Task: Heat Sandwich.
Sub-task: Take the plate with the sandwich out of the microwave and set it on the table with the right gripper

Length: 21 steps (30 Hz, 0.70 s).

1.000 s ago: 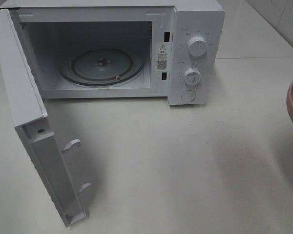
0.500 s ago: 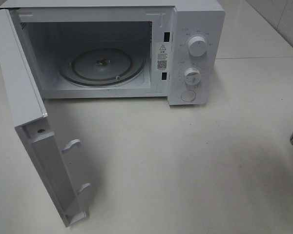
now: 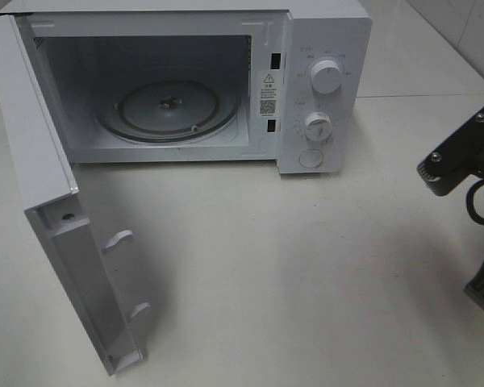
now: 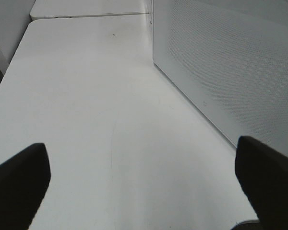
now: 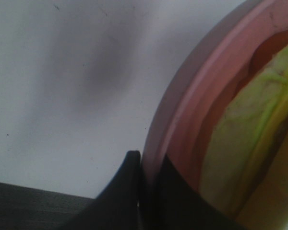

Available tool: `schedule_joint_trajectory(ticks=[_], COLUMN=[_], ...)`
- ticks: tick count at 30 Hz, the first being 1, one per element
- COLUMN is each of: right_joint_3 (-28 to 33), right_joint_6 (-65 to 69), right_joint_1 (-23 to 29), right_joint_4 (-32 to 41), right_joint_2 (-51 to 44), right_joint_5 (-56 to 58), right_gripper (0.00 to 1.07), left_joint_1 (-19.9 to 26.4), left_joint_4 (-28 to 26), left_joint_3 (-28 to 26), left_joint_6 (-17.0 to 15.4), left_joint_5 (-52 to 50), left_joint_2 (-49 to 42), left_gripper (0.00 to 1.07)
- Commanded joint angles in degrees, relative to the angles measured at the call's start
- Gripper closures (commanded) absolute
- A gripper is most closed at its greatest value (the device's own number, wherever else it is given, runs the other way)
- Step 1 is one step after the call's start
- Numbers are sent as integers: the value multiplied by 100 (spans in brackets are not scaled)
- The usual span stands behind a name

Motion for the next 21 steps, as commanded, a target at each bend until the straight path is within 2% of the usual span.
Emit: schedule_joint_trajectory(ticks=[1, 7, 21], right_joint_3=[-160, -378, -413], right_joint_6=[350, 808, 957], right_joint_1=[-11, -34, -768], right_joint_4=[-218, -235, -384], right_joint_2=[218, 705, 1140], right_joint_5=[74, 97, -92], right_gripper=[105, 104, 105], left_joint_1=[17, 17, 17], left_joint_4=[-6, -6, -6], left_joint_3=[17, 17, 17], left_joint_6=[-29, -29, -29], left_joint_5=[0, 0, 0], left_joint_2=[-132, -132, -132], left_gripper=[5, 5, 5])
